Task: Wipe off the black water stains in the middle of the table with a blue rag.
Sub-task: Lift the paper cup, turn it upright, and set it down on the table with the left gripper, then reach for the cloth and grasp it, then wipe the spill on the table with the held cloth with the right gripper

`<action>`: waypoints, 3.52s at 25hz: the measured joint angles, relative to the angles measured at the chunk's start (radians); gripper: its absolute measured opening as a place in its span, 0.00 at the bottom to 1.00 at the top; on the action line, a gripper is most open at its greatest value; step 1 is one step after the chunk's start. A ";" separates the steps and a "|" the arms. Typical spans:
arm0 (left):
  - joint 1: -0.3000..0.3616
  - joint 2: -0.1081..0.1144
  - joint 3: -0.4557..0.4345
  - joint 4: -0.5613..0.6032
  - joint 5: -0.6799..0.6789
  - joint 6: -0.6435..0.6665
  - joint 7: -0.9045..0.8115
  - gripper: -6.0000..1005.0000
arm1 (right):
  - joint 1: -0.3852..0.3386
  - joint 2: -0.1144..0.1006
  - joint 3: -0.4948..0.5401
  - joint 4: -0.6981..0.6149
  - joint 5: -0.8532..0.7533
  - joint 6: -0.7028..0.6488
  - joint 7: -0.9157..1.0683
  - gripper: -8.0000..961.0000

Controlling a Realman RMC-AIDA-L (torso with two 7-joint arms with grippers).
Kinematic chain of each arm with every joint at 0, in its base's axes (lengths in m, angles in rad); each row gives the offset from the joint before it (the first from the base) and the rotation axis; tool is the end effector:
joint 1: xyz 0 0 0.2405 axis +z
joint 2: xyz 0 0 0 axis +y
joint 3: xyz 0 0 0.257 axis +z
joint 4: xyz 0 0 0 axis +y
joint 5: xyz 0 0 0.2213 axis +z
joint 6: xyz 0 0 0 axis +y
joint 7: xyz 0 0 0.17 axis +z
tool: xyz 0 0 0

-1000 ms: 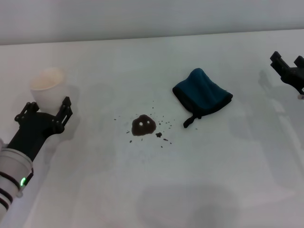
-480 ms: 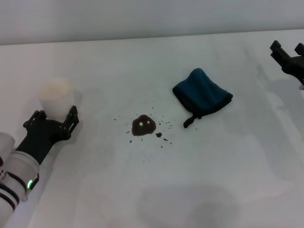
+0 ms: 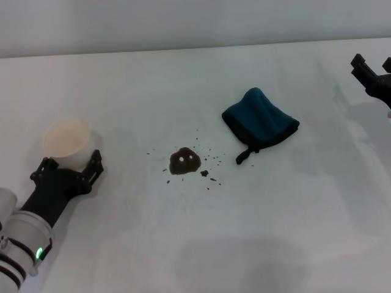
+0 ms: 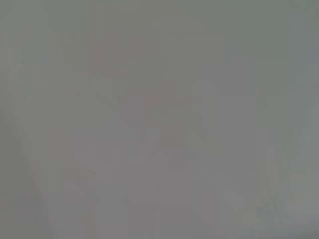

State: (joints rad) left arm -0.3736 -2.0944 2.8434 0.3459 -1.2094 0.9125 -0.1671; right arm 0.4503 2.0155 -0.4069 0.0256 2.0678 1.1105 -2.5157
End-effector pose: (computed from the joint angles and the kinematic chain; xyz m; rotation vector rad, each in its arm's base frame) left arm -0.3287 0.3069 -0.1293 -1.8823 -0.8850 -0.5886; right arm 0.3894 0.3534 0.0075 -1.5109 0.9204 0.7914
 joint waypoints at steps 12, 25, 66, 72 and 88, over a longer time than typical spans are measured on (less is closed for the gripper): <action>0.053 0.004 0.000 0.017 0.010 0.055 -0.004 0.89 | -0.013 0.000 -0.006 0.004 0.000 0.028 0.001 0.88; 0.118 0.006 0.000 0.046 0.152 0.089 -0.010 0.88 | -0.034 -0.006 -0.176 -0.069 0.000 0.057 0.214 0.88; 0.270 0.017 -0.024 -0.169 0.138 0.506 -0.197 0.88 | 0.094 0.005 -1.234 -1.131 -1.469 -0.272 2.029 0.86; 0.251 0.017 -0.024 -0.170 0.136 0.507 -0.198 0.88 | 0.095 0.000 -1.230 -1.005 -1.413 -0.385 2.029 0.86; 0.243 0.015 -0.024 -0.170 0.077 0.500 -0.198 0.88 | 0.094 0.002 -1.236 -0.898 -1.355 -0.441 2.021 0.57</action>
State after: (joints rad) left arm -0.1310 -2.0792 2.8194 0.1764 -1.1325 1.4128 -0.3652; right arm 0.5444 2.0170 -1.6431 -0.8729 0.7127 0.6696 -0.4951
